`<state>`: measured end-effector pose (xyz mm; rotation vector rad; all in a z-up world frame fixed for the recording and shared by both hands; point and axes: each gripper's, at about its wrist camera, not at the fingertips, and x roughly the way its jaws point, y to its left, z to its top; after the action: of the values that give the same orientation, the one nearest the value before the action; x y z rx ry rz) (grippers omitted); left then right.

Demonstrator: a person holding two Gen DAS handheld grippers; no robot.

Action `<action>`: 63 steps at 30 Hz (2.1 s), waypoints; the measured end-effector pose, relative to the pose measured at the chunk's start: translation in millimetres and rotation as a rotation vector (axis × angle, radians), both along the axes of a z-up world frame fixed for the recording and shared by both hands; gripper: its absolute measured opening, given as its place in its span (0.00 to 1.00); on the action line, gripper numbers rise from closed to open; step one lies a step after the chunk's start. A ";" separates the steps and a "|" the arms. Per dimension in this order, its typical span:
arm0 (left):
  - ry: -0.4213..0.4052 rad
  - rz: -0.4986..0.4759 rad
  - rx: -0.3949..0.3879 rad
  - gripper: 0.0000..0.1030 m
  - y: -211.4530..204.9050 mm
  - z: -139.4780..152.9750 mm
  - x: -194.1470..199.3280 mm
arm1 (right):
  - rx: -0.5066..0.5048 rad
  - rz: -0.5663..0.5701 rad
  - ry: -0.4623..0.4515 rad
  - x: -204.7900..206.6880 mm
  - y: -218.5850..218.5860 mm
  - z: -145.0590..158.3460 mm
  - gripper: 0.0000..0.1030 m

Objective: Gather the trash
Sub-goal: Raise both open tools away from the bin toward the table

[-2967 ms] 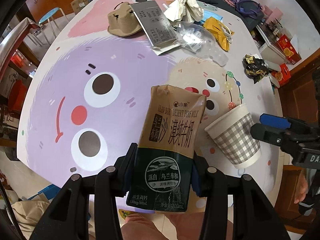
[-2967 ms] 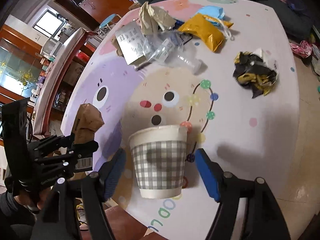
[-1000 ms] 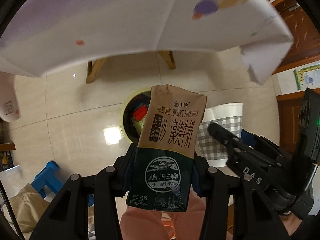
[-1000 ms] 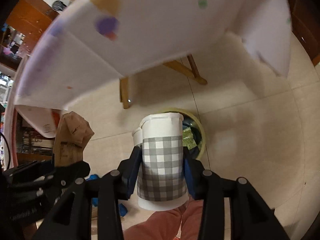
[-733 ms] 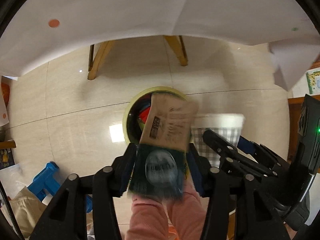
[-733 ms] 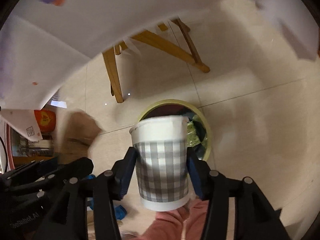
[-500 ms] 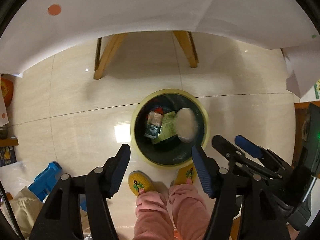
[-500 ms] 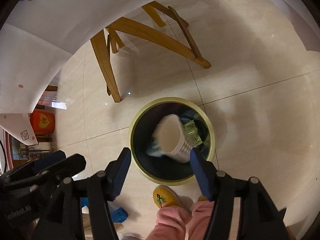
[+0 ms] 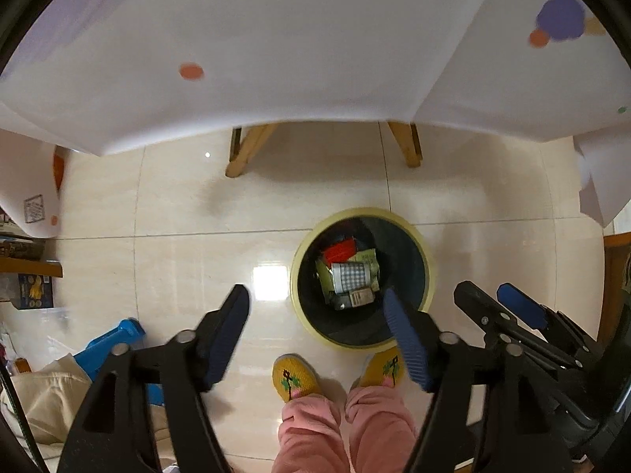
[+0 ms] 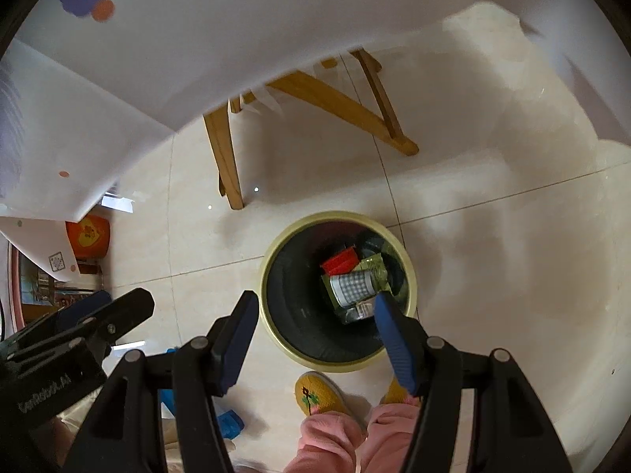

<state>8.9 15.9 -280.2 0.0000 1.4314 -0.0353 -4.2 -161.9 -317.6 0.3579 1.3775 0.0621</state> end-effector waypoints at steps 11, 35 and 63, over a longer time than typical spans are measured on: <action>-0.074 -0.026 -0.027 0.77 5.7 87.2 -11.7 | 0.000 -0.008 -0.077 -5.2 1.9 86.6 0.60; -0.448 -0.136 -0.099 0.81 53.7 336.9 -16.6 | -0.107 0.050 -0.483 -32.7 37.4 338.0 0.60; -0.526 0.028 -0.196 0.86 -22.8 376.9 175.5 | -0.104 0.074 -0.631 162.2 -70.1 377.9 0.60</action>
<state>184.4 -6.9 96.7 -0.1609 0.8975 -0.1420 157.9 -232.0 60.3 0.1758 0.7647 0.1503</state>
